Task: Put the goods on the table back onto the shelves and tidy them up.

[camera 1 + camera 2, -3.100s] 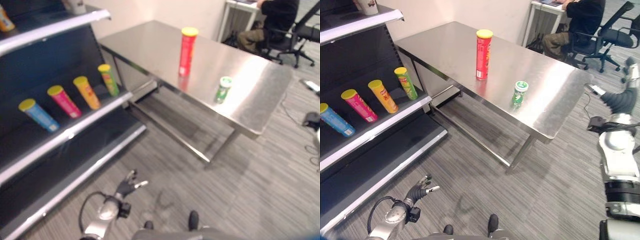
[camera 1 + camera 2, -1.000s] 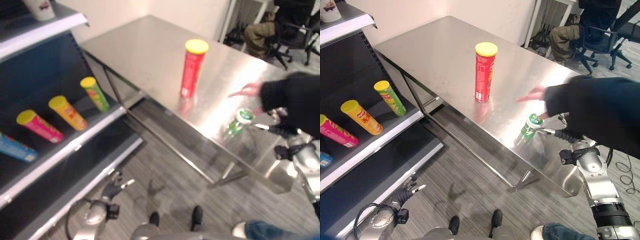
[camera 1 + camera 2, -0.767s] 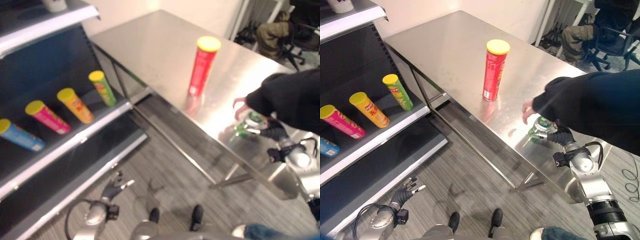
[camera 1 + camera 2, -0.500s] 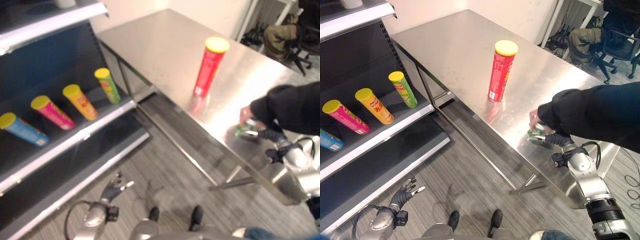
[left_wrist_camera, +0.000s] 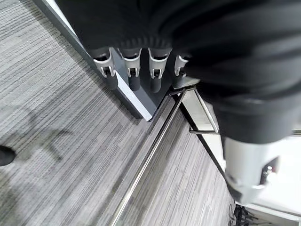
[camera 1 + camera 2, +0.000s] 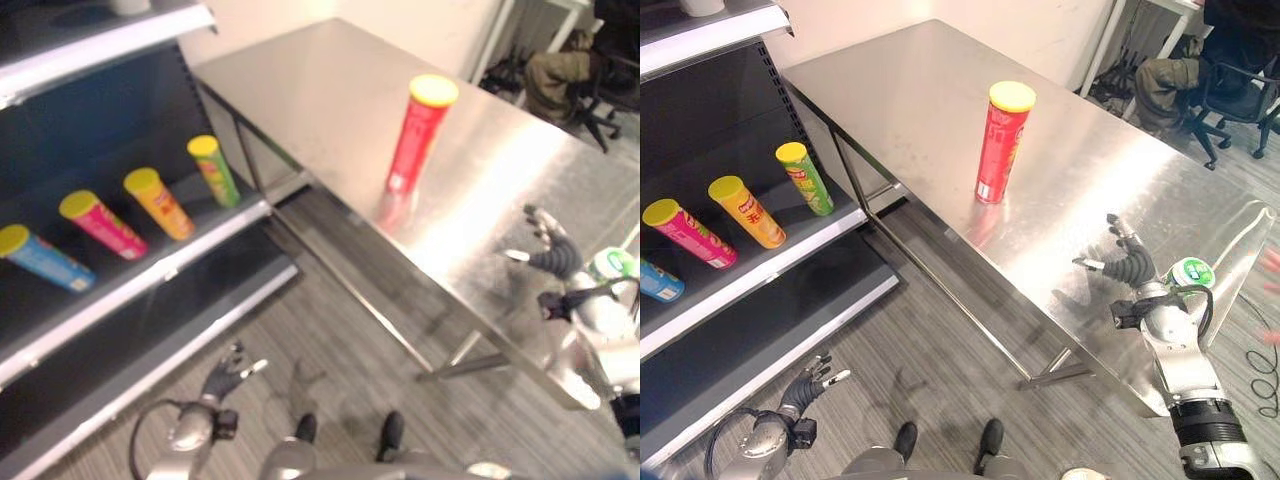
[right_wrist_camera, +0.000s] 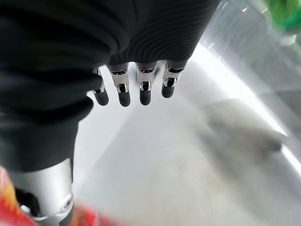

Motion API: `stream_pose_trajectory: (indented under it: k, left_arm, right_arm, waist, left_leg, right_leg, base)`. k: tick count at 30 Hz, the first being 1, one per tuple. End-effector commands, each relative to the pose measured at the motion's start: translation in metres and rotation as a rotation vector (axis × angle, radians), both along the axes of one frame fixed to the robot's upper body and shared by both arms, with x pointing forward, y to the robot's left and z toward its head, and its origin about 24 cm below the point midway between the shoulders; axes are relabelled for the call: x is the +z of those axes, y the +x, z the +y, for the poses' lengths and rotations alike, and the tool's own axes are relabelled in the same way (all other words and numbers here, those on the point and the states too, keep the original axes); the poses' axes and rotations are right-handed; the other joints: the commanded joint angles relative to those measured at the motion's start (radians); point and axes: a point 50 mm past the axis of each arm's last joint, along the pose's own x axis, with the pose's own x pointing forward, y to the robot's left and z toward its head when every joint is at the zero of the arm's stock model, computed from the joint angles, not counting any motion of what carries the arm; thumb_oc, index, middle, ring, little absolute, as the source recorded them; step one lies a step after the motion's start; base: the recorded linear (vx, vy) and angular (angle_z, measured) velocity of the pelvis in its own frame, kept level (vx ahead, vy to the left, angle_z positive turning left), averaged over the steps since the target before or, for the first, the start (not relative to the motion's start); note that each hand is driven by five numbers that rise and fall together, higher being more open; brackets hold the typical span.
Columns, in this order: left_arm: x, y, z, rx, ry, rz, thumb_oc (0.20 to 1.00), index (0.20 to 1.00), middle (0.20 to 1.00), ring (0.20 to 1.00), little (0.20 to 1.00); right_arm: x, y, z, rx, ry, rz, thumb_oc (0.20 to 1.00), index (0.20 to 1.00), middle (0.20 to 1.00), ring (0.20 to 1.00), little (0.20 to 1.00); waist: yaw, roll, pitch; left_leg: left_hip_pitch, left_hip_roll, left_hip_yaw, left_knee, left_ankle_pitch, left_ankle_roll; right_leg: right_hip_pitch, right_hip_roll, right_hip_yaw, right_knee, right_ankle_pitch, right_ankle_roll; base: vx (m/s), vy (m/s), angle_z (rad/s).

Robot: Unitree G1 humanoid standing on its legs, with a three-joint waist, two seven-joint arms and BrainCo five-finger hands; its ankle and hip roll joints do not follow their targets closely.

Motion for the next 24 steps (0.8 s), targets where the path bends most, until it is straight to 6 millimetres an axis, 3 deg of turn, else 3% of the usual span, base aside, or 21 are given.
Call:
stream_pose_trajectory:
  k: [1,5,10,11,12,14,16,21,23,24]
  left_arm:
    - [0.016,0.022,0.008,0.011,0.027,-0.089,1.0,1.0,1.0,1.0,1.0]
    - [0.014,0.019,0.009,0.013,0.033,-0.075,1.0,1.0,1.0,1.0,1.0]
    - [0.015,0.023,0.008,-0.005,0.04,-0.079,1.0,1.0,1.0,1.0,1.0]
    - [0.018,0.028,0.007,-0.018,0.042,-0.092,1.0,1.0,1.0,1.0,1.0]
    - [0.018,0.029,0.008,-0.021,0.048,-0.091,1.0,1.0,1.0,1.0,1.0]
    - [0.018,0.028,0.009,-0.013,0.055,-0.091,1.0,1.0,1.0,1.0,1.0]
    - [0.014,0.024,0.009,-0.003,0.053,-0.076,1.0,1.0,1.0,1.0,1.0]
    - [0.015,0.024,0.011,0.002,0.062,-0.075,1.0,1.0,1.0,1.0,1.0]
    - [0.019,0.029,0.014,0.02,0.062,-0.095,1.0,1.0,1.0,1.0,1.0]
    - [0.019,0.029,0.014,0.02,0.062,-0.095,1.0,1.0,1.0,1.0,1.0]
  right_arm:
    - [0.033,-0.002,-0.02,-0.165,0.052,-0.229,1.0,1.0,1.0,1.0,1.0]
    - [0.032,-0.006,-0.026,-0.207,0.035,-0.227,1.0,1.0,1.0,1.0,1.0]
    - [0.087,-0.005,-0.029,-0.225,0.016,-0.473,1.0,1.0,1.0,1.0,1.0]
    - [0.11,-0.005,-0.04,-0.275,-0.074,-0.511,1.0,1.0,1.0,1.0,1.0]
    - [0.114,-0.008,-0.048,-0.32,-0.116,-0.509,1.0,1.0,1.0,1.0,1.0]
    - [0.11,-0.016,-0.06,-0.394,-0.138,-0.493,1.0,1.0,1.0,1.0,1.0]
    - [0.089,-0.027,-0.07,-0.448,-0.073,-0.45,1.0,1.0,1.0,1.0,1.0]
    - [0.073,-0.03,-0.076,-0.455,-0.098,-0.356,1.0,1.0,1.0,1.0,1.0]
    - [0.036,-0.052,-0.082,-0.481,0.034,-0.273,1.0,1.0,1.0,1.0,1.0]
    - [0.036,-0.052,-0.082,-0.482,0.034,-0.273,1.0,1.0,1.0,1.0,1.0]
  waist:
    - [0.016,-0.023,-0.03]
    - [0.019,-0.029,-0.042]
    - [0.025,-0.042,-0.059]
    - [0.031,-0.062,-0.063]
    - [0.029,-0.07,-0.065]
    - [0.026,-0.073,-0.065]
    - [0.018,-0.071,-0.062]
    - [0.007,-0.073,-0.058]
    - [-0.026,-0.073,-0.052]
    - [-0.025,-0.073,-0.052]
  left_leg:
    - [-0.024,0.061,0.035,0.0,-0.066,-0.048]
    - [-0.015,0.064,0.039,0.0,-0.072,-0.047]
    - [-0.006,0.065,0.039,0.0,-0.079,-0.044]
    - [-0.004,0.064,0.039,0.0,-0.081,-0.043]
    - [-0.004,0.064,0.038,0.0,-0.082,-0.043]
    - [-0.001,0.065,0.041,0.0,-0.086,-0.04]
    - [0.01,0.064,0.05,0.0,-0.093,-0.033]
    - [0.016,0.066,0.072,0.0,-0.095,-0.03]
    - [0.017,0.068,0.083,0.0,-0.096,-0.028]
    - [0.017,0.068,0.083,0.0,-0.096,-0.028]
  right_leg:
    - [0.123,-0.108,-0.038,0.009,-0.131,0.128]
    - [0.127,-0.106,-0.03,0.009,-0.132,0.128]
    - [0.125,-0.104,-0.022,0.009,-0.13,0.131]
    - [0.123,-0.102,-0.016,0.013,-0.127,0.133]
    - [0.123,-0.101,-0.014,0.014,-0.126,0.133]
    - [0.12,-0.1,-0.007,0.015,-0.124,0.134]
    - [0.117,-0.101,0.006,0.013,-0.117,0.137]
    - [0.109,-0.1,0.025,0.012,-0.111,0.138]
    - [0.097,-0.1,0.034,0.016,-0.11,0.139]
    - [0.097,-0.1,0.035,0.016,-0.11,0.139]
  base:
    - [0.0,0.0,0.0]
    - [0.0,0.0,0.0]
    - [0.0,0.021,0.0]
    - [0.0,0.0,0.0]
    - [0.0,0.0,0.0]
    - [0.02,0.023,-0.08]
    - [0.02,0.038,-0.26]
    - [-0.01,0.022,-0.27]
    - [0.0,0.042,0.02]
    - [0.0,0.029,-0.09]
